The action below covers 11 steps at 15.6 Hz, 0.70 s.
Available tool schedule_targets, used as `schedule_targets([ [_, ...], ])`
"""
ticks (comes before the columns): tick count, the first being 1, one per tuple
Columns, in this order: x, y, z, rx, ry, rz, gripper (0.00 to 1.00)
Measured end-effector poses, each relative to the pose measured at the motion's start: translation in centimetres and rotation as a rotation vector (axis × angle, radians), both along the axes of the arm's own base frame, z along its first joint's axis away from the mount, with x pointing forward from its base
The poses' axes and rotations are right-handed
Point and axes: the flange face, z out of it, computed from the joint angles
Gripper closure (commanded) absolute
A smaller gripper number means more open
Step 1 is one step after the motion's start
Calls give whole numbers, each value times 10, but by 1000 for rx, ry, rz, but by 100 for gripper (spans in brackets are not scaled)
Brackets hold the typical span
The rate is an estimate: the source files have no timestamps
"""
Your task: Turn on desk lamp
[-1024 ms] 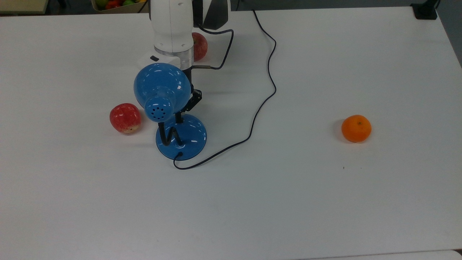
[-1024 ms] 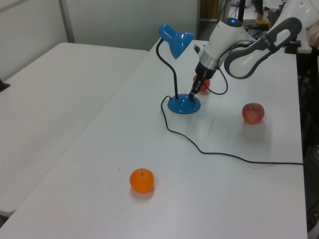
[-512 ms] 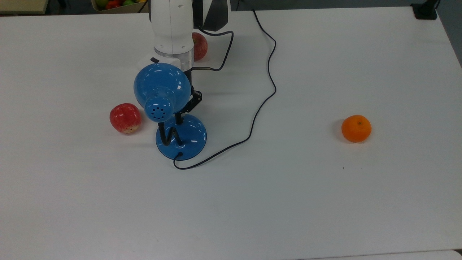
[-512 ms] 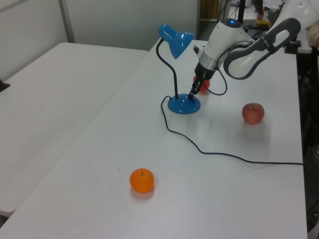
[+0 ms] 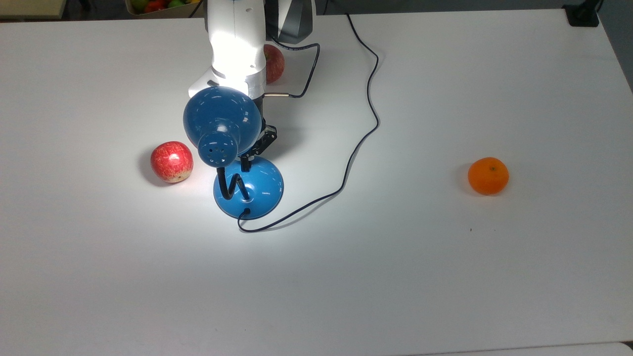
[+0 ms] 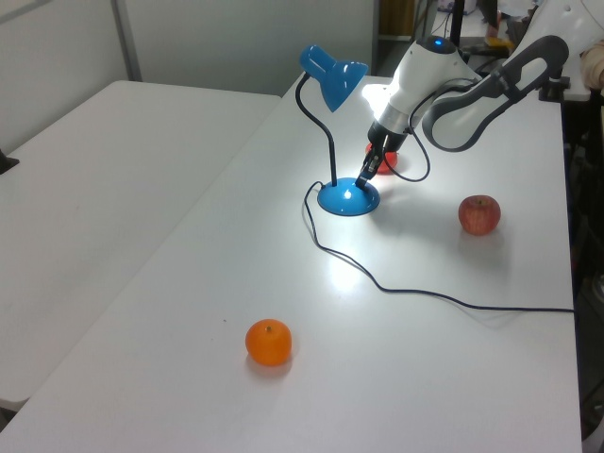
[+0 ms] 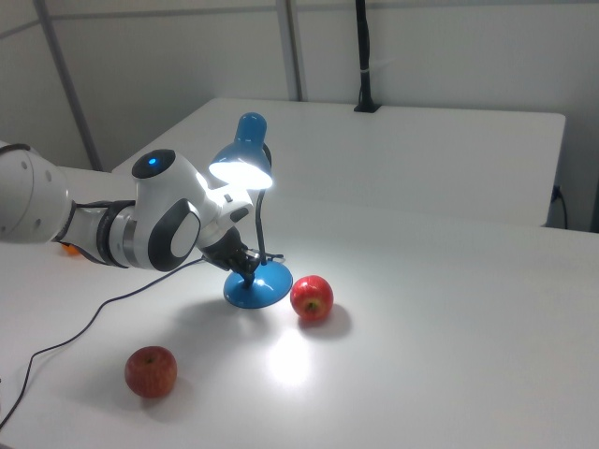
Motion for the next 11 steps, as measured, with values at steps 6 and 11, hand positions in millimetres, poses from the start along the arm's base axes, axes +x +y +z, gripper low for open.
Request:
schedule_targets([
  [6,0,0,0,0,-1,1,100],
  [11,-3,-1,3,-9,53,-6,100],
])
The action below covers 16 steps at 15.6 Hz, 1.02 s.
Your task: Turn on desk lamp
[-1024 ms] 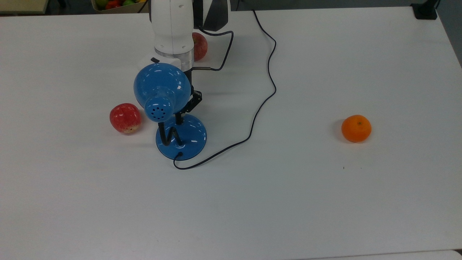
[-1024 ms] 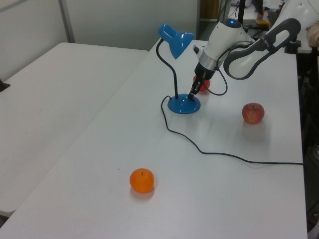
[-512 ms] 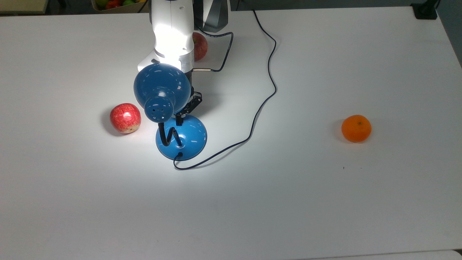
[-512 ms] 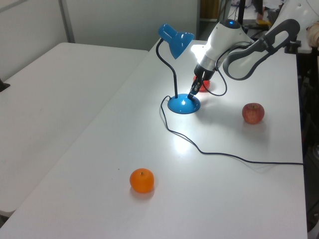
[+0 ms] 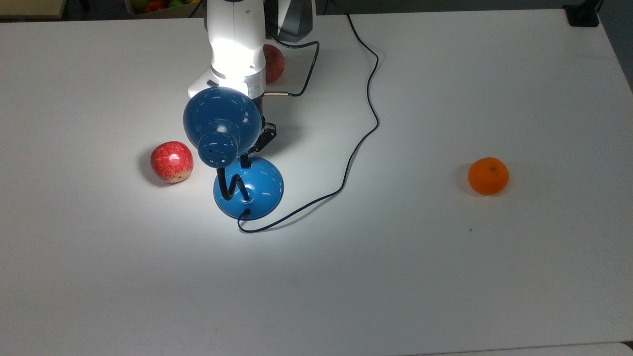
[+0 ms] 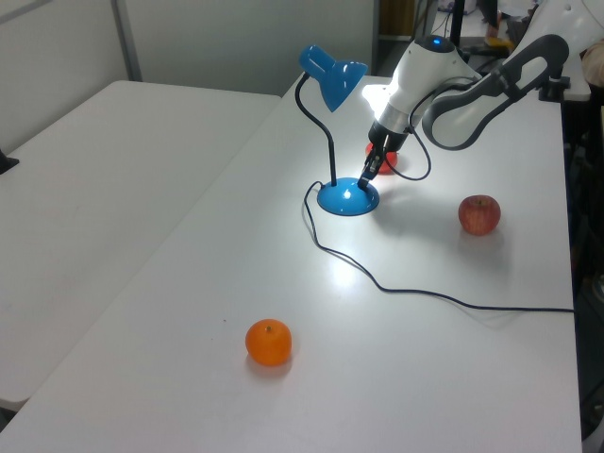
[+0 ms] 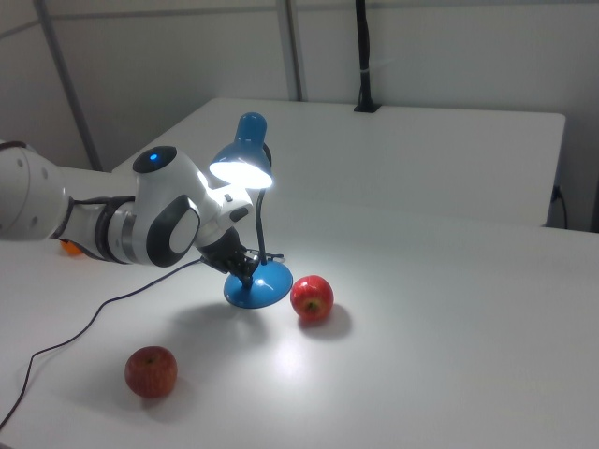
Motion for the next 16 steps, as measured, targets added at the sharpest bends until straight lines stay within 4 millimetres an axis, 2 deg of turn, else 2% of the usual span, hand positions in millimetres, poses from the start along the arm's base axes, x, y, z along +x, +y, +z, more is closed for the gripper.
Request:
schedule_targets([
  [6,-25,-3,40,-37,196,-32,100],
  [10,-50,11,75,-66,316,-28,100],
  [14,-62,13,142,-85,378,-49,100],
  [16,-64,17,177,-89,392,-54,94],
])
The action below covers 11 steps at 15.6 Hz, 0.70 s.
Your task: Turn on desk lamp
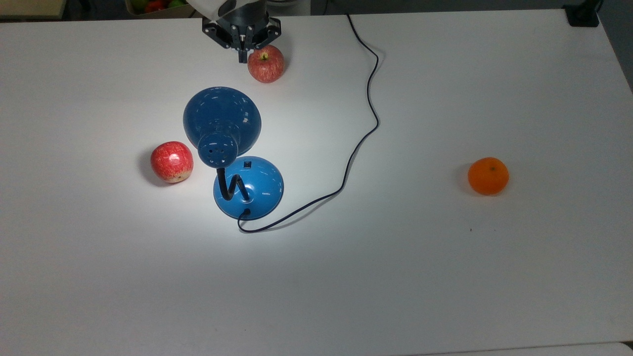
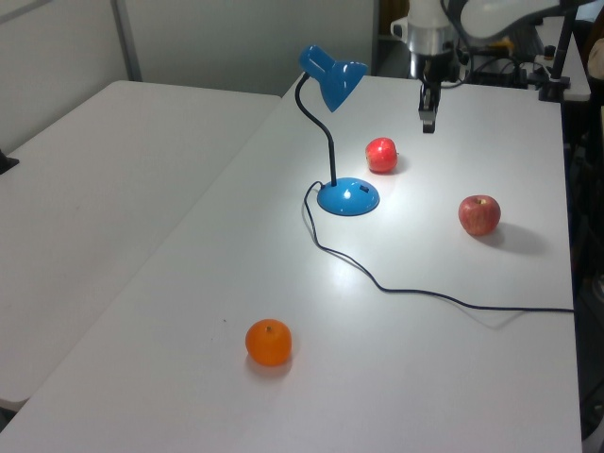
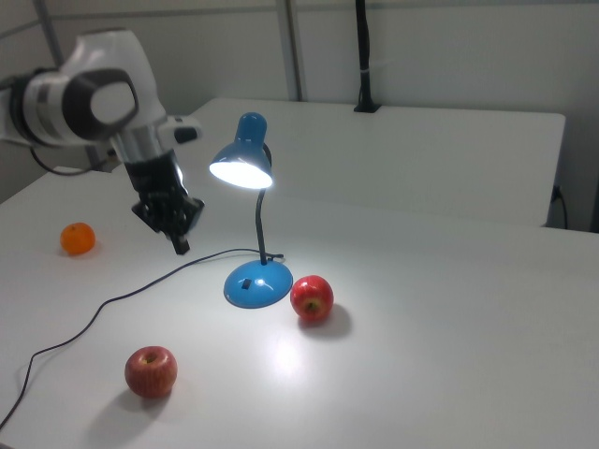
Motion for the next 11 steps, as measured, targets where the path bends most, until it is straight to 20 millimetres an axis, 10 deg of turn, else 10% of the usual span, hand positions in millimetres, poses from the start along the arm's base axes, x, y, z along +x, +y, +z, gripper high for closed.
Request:
schedule_targets([
  [7,-4,6,75,-6,4,-14,0],
  [11,-3,1,79,-6,3,-26,0],
])
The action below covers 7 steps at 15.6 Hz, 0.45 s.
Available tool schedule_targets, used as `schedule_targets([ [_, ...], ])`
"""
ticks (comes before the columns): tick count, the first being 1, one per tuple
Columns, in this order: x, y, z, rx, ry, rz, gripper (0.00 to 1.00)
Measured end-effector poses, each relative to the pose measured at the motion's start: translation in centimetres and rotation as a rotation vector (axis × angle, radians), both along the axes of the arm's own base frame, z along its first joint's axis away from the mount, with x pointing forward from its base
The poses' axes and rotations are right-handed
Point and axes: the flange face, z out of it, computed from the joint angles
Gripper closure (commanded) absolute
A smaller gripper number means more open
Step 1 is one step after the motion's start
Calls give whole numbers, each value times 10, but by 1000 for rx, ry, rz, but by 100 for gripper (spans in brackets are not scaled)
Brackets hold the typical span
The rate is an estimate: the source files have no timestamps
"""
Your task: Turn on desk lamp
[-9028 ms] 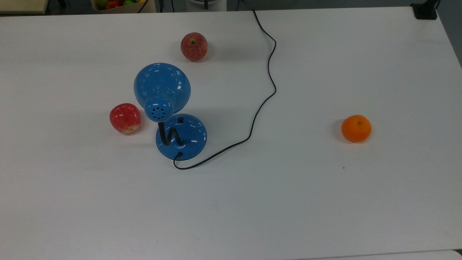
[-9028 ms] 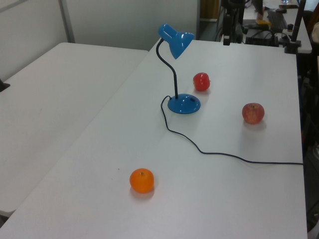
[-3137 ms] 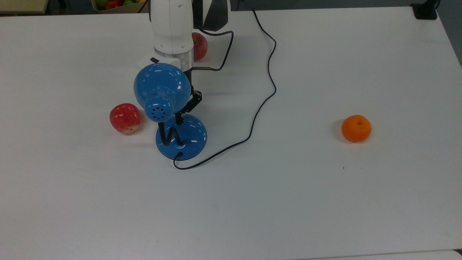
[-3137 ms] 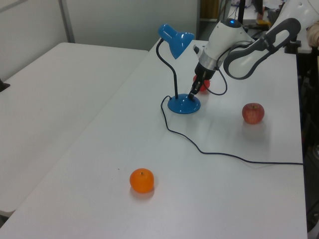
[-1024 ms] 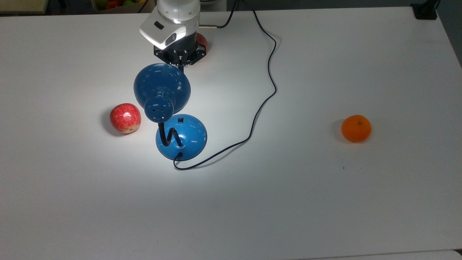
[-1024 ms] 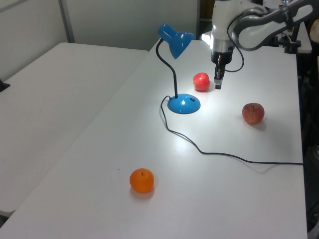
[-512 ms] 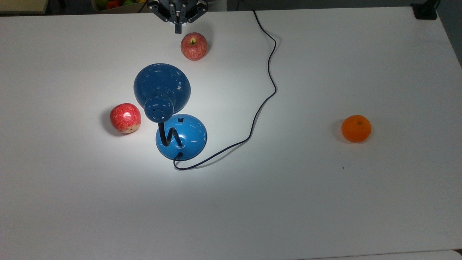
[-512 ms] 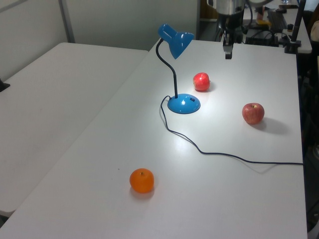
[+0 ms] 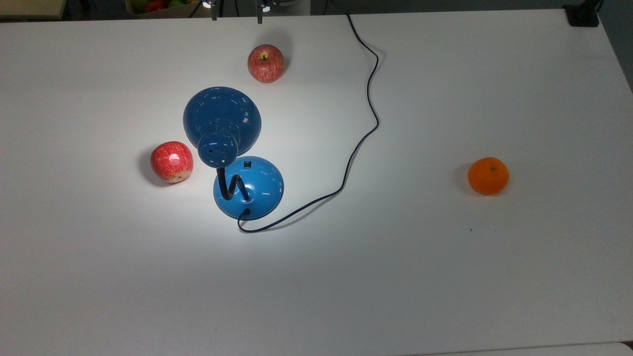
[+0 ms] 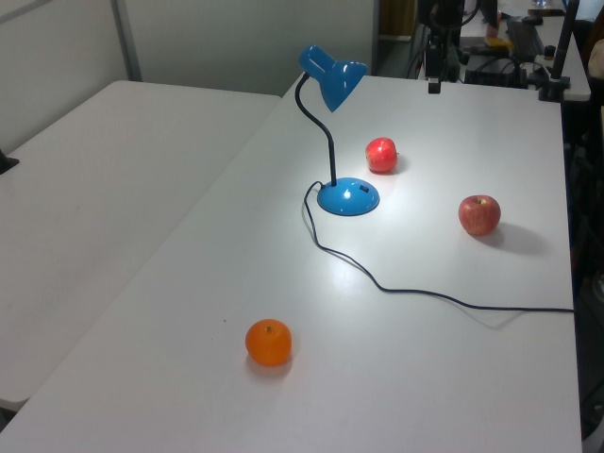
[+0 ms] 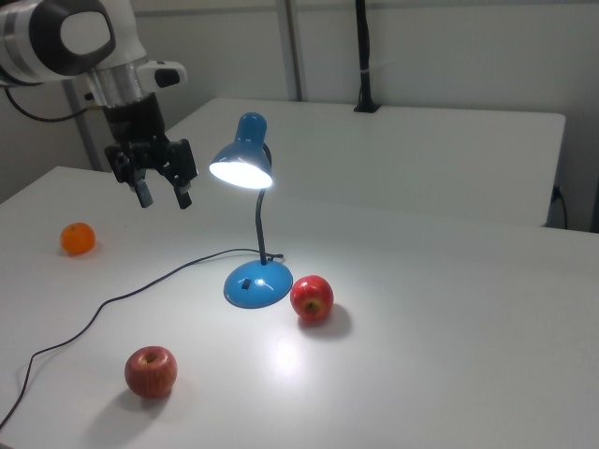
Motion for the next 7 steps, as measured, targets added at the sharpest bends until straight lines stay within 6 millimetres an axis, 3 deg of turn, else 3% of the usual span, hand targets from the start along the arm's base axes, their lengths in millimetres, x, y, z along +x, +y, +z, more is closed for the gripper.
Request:
schedule_targets([
  [7,1,1,10,41,-19,-16,0],
])
